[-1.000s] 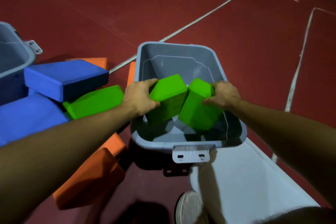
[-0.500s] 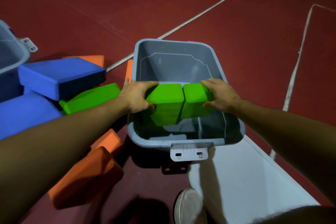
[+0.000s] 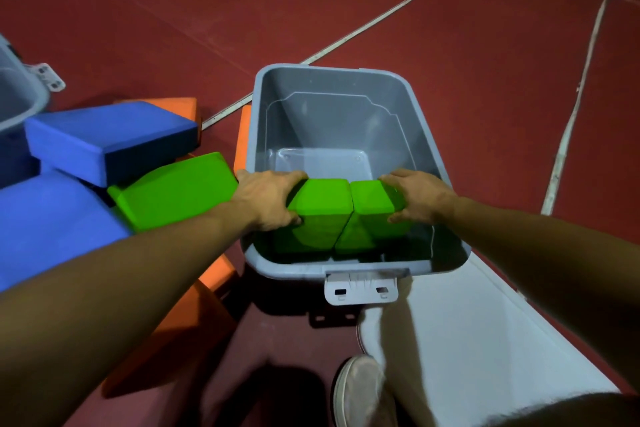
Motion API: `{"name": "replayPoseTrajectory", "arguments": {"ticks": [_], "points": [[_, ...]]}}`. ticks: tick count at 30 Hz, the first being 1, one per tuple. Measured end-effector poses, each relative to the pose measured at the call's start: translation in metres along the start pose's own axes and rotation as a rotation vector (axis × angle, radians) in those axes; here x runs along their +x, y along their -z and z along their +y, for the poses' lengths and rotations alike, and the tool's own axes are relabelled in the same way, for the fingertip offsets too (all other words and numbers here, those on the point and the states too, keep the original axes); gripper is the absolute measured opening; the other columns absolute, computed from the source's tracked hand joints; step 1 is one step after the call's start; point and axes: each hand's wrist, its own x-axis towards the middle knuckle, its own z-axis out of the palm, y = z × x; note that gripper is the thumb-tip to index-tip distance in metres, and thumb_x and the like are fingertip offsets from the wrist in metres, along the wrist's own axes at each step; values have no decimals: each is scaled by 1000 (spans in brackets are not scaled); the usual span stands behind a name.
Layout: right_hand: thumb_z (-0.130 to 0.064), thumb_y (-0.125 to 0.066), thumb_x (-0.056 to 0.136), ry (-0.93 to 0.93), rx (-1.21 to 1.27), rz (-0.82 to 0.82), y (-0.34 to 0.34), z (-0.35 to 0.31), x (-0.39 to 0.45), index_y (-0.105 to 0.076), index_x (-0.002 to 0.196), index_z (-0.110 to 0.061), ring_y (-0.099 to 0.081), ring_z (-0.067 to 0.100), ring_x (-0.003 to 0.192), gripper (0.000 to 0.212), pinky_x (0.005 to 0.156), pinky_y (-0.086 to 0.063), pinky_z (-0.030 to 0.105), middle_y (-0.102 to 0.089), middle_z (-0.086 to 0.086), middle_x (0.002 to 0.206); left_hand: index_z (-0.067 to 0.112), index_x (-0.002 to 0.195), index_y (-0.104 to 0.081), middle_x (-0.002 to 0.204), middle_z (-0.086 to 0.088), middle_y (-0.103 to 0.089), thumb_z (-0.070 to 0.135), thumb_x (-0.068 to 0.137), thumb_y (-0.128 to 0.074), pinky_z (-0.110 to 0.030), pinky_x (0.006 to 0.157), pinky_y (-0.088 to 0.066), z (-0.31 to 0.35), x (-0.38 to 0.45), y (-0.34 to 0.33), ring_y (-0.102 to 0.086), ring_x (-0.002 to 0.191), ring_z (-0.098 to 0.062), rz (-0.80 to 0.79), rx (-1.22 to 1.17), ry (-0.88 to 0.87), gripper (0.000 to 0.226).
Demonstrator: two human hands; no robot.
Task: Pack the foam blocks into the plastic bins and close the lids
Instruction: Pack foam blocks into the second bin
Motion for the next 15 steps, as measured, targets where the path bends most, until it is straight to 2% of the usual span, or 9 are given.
{"name": "replayPoseTrajectory", "arguments": {"ticks": [10, 15], "points": [[-46, -82, 71, 21, 7, 13, -1, -6, -5, -43, 140, -25, -54, 25, 113, 82, 97, -49, 42, -52, -1, 131, 41, 122, -37, 115, 4, -66, 66, 62, -69, -49, 84, -35, -2, 1, -2, -60, 110, -26, -6, 31, 14, 72], [-43, -85, 68, 0, 42, 7, 1, -7, -6, -47, 138, -25, -54, 25, 114, 82, 99, -48, 43, -55, 0, 130, 41, 121, -37, 110, 3, -67, 64, 63, -69, -44, 76, -30, -1, -1, -1, -62, 104, -28, -4, 41, 19, 69]]}}
